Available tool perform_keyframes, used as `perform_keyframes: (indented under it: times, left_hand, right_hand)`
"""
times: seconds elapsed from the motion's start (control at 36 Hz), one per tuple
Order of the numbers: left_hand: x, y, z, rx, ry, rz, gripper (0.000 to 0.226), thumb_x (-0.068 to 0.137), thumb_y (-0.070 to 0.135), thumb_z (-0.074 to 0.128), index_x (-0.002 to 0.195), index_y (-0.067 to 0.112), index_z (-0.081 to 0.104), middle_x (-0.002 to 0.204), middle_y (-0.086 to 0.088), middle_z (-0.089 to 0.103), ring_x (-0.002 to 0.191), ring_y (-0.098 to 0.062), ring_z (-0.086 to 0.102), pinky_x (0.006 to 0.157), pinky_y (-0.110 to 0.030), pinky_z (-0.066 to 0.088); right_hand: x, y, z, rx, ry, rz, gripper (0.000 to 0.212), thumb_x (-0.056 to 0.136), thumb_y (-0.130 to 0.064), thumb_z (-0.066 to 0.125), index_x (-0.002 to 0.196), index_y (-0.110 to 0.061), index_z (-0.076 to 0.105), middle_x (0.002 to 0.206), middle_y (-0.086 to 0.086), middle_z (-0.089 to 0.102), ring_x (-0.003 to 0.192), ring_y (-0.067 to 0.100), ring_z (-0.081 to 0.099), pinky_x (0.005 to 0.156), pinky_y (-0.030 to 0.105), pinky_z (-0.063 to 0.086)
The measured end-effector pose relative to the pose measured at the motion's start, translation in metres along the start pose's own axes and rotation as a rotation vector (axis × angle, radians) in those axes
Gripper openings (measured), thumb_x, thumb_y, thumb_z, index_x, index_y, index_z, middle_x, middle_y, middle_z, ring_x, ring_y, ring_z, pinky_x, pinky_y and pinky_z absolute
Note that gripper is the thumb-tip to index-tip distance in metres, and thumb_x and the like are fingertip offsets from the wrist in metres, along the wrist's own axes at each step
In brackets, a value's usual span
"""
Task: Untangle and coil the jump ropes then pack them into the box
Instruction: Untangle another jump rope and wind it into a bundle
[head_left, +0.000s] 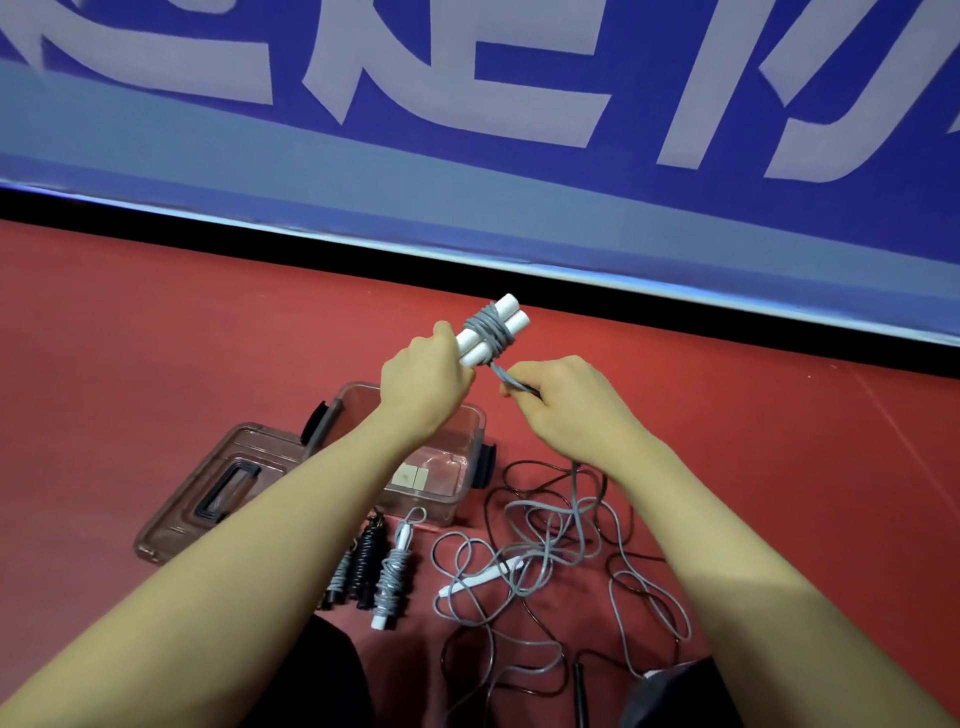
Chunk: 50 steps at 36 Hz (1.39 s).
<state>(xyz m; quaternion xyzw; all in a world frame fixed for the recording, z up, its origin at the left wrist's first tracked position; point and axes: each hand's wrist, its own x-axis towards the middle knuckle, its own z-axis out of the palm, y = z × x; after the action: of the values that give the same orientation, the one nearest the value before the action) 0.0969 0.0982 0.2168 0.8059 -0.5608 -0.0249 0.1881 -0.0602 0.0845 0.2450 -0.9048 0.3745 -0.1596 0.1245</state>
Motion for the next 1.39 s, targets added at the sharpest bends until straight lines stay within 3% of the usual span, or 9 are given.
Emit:
perform_keyframes:
  times: [0.14, 0.22, 0.33, 0.47, 0.78, 0.94, 1.08, 1.25, 1.39]
  left_hand:
    - [-0.001, 0.0, 0.001, 0.154, -0.05, 0.093, 0.022, 0.089, 0.019, 0.051, 0.107, 0.008, 0.044, 0.097, -0.016, 0.062, 0.079, -0.036, 0.056, 0.06, -0.034, 0.034]
    - [-0.003, 0.0, 0.003, 0.197, -0.085, 0.118, 0.019, 0.091, 0.02, 0.049, 0.106, 0.009, 0.046, 0.097, -0.013, 0.061, 0.071, -0.031, 0.047, 0.061, -0.033, 0.033]
    - [-0.004, 0.001, 0.006, 0.283, -0.117, 0.16, 0.02, 0.091, 0.02, 0.049, 0.108, 0.01, 0.051, 0.099, -0.011, 0.062, 0.079, -0.032, 0.057, 0.062, -0.032, 0.034]
    - [-0.008, 0.003, 0.009, 0.445, -0.213, 0.241, 0.018, 0.086, 0.018, 0.054, 0.102, 0.012, 0.059, 0.098, -0.007, 0.063, 0.084, -0.029, 0.062, 0.063, -0.03, 0.037]
    - [-0.012, 0.01, 0.007, 0.575, -0.236, 0.708, 0.018, 0.087, 0.029, 0.053, 0.098, 0.017, 0.061, 0.101, -0.005, 0.068, 0.094, -0.027, 0.061, 0.077, -0.027, 0.033]
    - [-0.008, 0.002, 0.004, 0.363, -0.017, 0.95, 0.046, 0.035, 0.038, 0.091, 0.052, 0.021, 0.052, 0.041, 0.004, 0.052, 0.034, -0.016, 0.049, 0.054, -0.018, 0.028]
    - [-0.009, 0.004, 0.0, 0.077, 0.21, 1.076, 0.022, 0.074, 0.029, 0.06, 0.062, 0.015, 0.048, 0.049, 0.0, 0.047, 0.041, -0.021, 0.048, 0.054, -0.026, 0.027]
    - [-0.017, 0.012, -0.006, -0.318, 0.217, 0.749, 0.035, 0.074, 0.042, 0.058, 0.077, 0.007, 0.05, 0.057, -0.006, 0.055, 0.046, -0.031, 0.052, 0.053, -0.026, 0.026]
    - [-0.019, 0.024, -0.016, -0.708, 0.123, 0.255, 0.044, 0.071, 0.035, 0.072, 0.098, 0.017, 0.041, 0.074, -0.004, 0.062, 0.065, -0.032, 0.057, 0.056, -0.035, 0.042]
  right_hand:
    - [-0.004, -0.003, 0.004, -0.232, 0.382, -0.08, 0.028, 0.081, -0.014, 0.044, 0.086, -0.015, 0.072, 0.07, 0.003, 0.059, 0.052, 0.028, 0.058, 0.045, 0.024, 0.029]
    - [-0.004, -0.002, 0.006, -0.113, 0.533, -0.047, 0.023, 0.079, -0.013, 0.05, 0.088, -0.014, 0.072, 0.072, 0.004, 0.061, 0.052, 0.03, 0.058, 0.043, 0.028, 0.043]
    - [0.0, 0.002, 0.006, 0.269, 0.431, 0.245, 0.008, 0.08, -0.011, 0.064, 0.079, -0.017, 0.068, 0.065, 0.004, 0.062, 0.058, 0.027, 0.054, 0.057, 0.035, 0.046]
    - [0.002, 0.001, 0.0, 0.129, 0.274, 0.499, 0.029, 0.078, -0.035, 0.066, 0.061, -0.016, 0.053, 0.063, 0.001, 0.055, 0.069, 0.029, 0.049, 0.06, 0.03, 0.034]
    - [0.0, 0.015, -0.004, -0.057, 0.174, 0.503, 0.032, 0.08, -0.045, 0.066, 0.069, -0.019, 0.049, 0.082, 0.003, 0.061, 0.088, 0.031, 0.058, 0.066, 0.03, 0.035]
    - [-0.004, 0.027, -0.006, 0.072, 0.124, 0.582, 0.045, 0.075, -0.059, 0.068, 0.064, -0.021, 0.047, 0.08, 0.0, 0.062, 0.08, 0.025, 0.053, 0.067, 0.031, 0.036]
    - [-0.005, 0.027, -0.006, 0.133, 0.088, 0.545, 0.047, 0.078, -0.062, 0.063, 0.071, -0.016, 0.056, 0.077, -0.001, 0.062, 0.077, 0.025, 0.052, 0.067, 0.03, 0.036]
    - [-0.004, 0.022, -0.005, 0.029, 0.035, 0.469, 0.01, 0.082, -0.012, 0.05, 0.075, -0.017, 0.054, 0.08, 0.009, 0.06, 0.082, 0.036, 0.054, 0.065, 0.034, 0.041]
    - [-0.004, 0.014, -0.002, 0.019, 0.119, 0.383, 0.03, 0.096, -0.037, 0.047, 0.076, -0.015, 0.055, 0.088, 0.016, 0.065, 0.093, 0.039, 0.056, 0.066, 0.035, 0.035]
